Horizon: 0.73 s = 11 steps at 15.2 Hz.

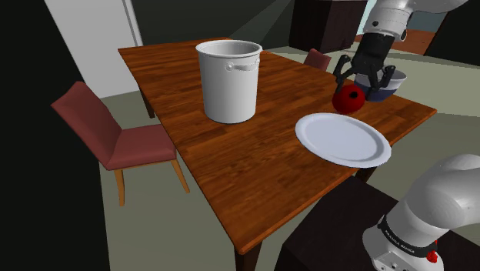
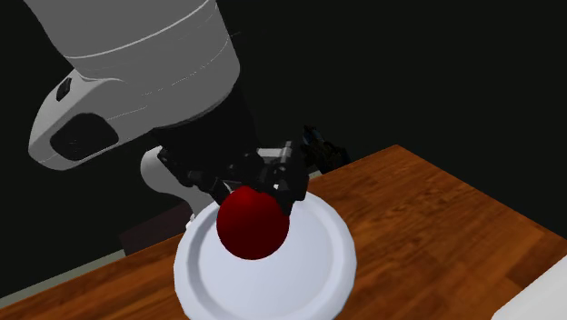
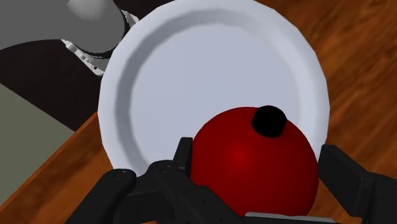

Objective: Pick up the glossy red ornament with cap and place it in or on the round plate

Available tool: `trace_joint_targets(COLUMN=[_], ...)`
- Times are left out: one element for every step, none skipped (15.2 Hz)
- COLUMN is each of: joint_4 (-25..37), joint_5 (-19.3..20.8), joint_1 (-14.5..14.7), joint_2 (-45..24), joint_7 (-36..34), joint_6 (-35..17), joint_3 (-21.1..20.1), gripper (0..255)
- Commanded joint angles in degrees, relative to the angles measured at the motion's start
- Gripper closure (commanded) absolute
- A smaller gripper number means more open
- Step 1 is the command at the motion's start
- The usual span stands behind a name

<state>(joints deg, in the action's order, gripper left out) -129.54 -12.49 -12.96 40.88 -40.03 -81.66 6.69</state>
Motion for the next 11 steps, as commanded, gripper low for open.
trace_joint_targets(joint_4=[-1.4, -2.3, -3.2, -4.1, -5.0, -5.8, -6.7, -7.5, -8.3, -9.2, -10.0], joint_5=[0.3, 0.3, 0.3, 0.3, 0.4, 0.4, 0.4, 0.4, 0.4, 0.5, 0.5], joint_1=[-0.2, -0.2, -0.2, -0.3, -0.3, -0.4, -0.4, -0.5, -0.5, -0.5, -0.6], joint_2=[0.2, 0.4, 0.6, 0.7, 0.9, 1.0, 1.2, 1.3, 1.4, 1.5, 1.6], joint_7=[0.6, 0.8, 0.9, 1.1, 1.3, 1.5, 1.6, 1.8, 2.0, 2.2, 2.4], joint_6=[-1.1, -1.8, -2.5, -3.2, -3.9, -4.6, -5.3, -6.0, -6.7, -7.4, -8.1], joint_3=[0.2, 0.2, 0.2, 0.2, 0.2, 0.2, 0.2, 0.2, 0.2, 0.2, 0.2], gripper=[255, 255, 255, 255, 255, 255, 255, 255, 255, 255, 255])
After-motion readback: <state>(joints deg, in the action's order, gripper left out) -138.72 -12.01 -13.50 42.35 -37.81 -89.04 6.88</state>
